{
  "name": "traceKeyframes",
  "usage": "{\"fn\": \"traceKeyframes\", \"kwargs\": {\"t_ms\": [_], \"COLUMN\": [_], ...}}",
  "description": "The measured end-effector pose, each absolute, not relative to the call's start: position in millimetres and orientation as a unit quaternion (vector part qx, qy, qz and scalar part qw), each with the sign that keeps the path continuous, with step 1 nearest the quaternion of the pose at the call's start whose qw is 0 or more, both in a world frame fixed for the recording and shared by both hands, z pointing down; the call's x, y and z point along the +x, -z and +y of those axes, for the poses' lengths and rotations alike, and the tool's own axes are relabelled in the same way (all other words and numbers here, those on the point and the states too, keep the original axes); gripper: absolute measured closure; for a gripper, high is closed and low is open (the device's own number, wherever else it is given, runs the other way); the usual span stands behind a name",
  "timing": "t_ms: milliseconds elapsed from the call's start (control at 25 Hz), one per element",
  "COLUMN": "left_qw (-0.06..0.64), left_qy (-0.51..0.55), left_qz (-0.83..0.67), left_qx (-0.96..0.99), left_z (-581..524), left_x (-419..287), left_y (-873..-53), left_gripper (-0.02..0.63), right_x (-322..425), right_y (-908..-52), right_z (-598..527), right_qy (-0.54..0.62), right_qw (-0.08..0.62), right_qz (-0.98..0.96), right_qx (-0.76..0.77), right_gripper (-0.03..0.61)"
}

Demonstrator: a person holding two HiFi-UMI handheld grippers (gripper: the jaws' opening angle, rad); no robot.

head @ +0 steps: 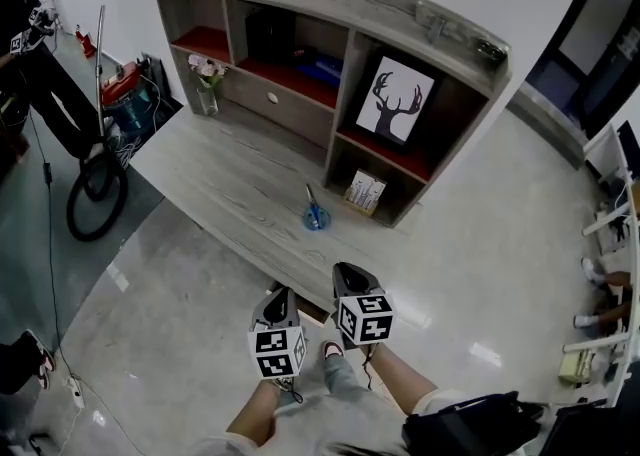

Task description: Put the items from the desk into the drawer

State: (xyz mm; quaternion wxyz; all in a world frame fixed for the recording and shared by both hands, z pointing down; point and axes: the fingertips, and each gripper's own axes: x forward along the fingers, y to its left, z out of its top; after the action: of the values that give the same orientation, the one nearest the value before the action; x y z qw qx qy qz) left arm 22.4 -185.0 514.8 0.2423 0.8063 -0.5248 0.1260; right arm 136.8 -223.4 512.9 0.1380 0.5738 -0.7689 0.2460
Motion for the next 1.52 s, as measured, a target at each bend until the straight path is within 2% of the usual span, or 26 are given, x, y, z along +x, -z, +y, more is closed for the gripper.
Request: {"fn": "traceKeyframes", "kwargs": {"t_ms": [1520], "left_qw": [0.277], "left_qy": [-0.169], "left_qz": [-0.609], "left_qx": [0.724], "left_z": [-175.4], "left_x": [-22.3], "left_y": [-566.2], "left_gripper": [0.617], "right_x": [132.0], "right_y": [-613.7], "right_z": [-354.3], "right_qy": [-0.215], "right_qw": [0.229], "right_qz": [-0.772], "right_qx": [0.553], "right_gripper": [0.515]}}
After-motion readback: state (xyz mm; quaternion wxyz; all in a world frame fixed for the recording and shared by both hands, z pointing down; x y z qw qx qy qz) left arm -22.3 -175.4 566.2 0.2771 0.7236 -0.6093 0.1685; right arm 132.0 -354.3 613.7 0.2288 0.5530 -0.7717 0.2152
